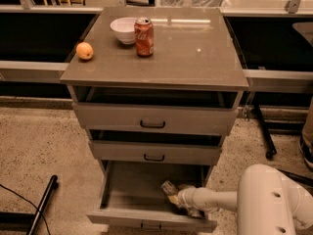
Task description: Pick blue plastic bottle from bottom drawer and place on counter
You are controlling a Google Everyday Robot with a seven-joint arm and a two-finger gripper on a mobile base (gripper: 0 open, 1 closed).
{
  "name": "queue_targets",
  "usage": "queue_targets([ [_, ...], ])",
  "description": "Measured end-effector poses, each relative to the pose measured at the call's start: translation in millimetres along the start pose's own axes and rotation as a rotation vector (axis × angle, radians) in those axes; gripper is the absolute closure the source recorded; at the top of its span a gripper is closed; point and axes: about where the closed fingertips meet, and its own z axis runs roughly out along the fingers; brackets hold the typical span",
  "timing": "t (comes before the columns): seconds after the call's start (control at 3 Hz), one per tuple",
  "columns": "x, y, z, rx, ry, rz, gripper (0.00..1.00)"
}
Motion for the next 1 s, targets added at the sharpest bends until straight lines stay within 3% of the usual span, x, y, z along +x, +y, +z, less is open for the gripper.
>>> queue_targets([
  [0.33, 0.0, 0.0, 0.0, 0.0, 0.0, 0.0, 0.0],
  [0.67, 0.0, 0.0, 0.0, 0.0, 0.0, 0.0, 0.0],
  [1.0, 4.5, -1.6, 3.1, -0.014, 0.015, -0.051, 0.0],
])
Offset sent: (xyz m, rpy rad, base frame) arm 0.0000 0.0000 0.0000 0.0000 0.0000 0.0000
